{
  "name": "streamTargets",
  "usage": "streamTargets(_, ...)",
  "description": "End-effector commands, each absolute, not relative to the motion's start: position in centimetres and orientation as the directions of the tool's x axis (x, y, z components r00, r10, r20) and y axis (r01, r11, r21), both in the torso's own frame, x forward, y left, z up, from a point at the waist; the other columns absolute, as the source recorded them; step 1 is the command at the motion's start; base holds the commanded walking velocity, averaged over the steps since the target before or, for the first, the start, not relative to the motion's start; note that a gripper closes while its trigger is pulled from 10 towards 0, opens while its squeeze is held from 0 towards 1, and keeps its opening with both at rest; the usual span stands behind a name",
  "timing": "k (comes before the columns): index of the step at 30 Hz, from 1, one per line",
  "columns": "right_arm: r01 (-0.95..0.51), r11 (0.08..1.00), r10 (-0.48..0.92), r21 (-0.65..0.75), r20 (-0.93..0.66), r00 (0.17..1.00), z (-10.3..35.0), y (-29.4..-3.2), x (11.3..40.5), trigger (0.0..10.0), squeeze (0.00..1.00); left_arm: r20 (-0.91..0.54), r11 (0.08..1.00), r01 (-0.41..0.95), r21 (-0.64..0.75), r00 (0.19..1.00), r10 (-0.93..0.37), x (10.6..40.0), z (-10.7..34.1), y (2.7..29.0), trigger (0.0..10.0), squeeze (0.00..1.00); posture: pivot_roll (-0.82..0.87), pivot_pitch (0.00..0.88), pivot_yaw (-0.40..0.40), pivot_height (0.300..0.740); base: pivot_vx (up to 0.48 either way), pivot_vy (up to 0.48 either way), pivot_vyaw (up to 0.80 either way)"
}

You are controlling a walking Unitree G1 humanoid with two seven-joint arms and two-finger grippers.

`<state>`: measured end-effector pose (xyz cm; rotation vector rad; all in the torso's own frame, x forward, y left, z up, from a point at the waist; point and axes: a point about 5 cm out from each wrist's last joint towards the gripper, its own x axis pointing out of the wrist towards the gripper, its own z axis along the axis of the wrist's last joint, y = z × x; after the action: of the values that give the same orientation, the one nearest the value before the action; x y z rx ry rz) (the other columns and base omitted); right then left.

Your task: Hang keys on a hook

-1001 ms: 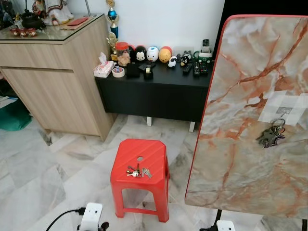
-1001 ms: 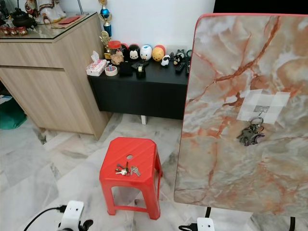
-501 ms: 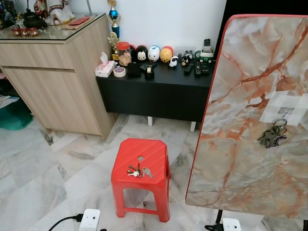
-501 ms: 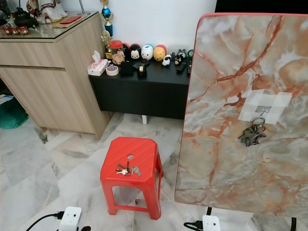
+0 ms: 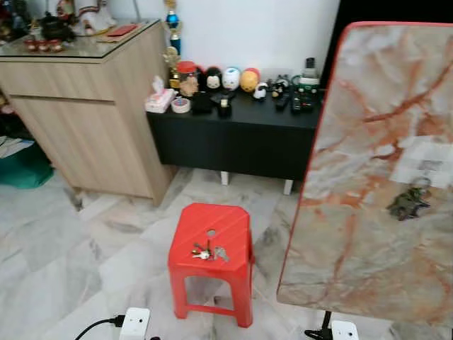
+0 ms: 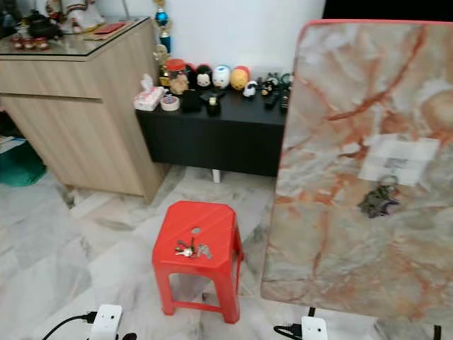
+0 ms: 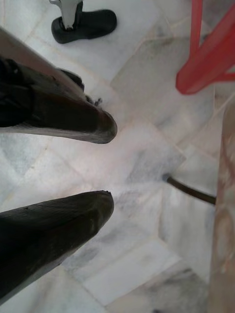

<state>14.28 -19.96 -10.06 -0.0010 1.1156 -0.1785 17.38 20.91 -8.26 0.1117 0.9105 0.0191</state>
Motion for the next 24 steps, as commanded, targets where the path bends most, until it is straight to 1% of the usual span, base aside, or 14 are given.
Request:
streamTargets(1, 0.139, 0.987, -0.133, -0.079, -0.891, 0.433, -10.06, -19.55, 14.44, 10.0, 0.0, -0.797, 0.994, 0.004, 0.106, 0.598, 0.082, 16.9, -8.39, 21.53, 10.0, 0.0, 0.01, 0.0, 0.004, 0.74, 0.0, 0.307, 0.0)
streamTargets(24, 0.15, 0.986, -0.135, -0.076, -0.89, 0.436, -10.0, -19.48, 14.61, 10.0, 0.0, -0.793, 0.995, -0.002, 0.101, 0.604, 0.082, 17.08, -8.27, 21.71, 10.0, 0.0, 0.01, 0.0, 0.01, 0.74, 0.0, 0.308, 0.0)
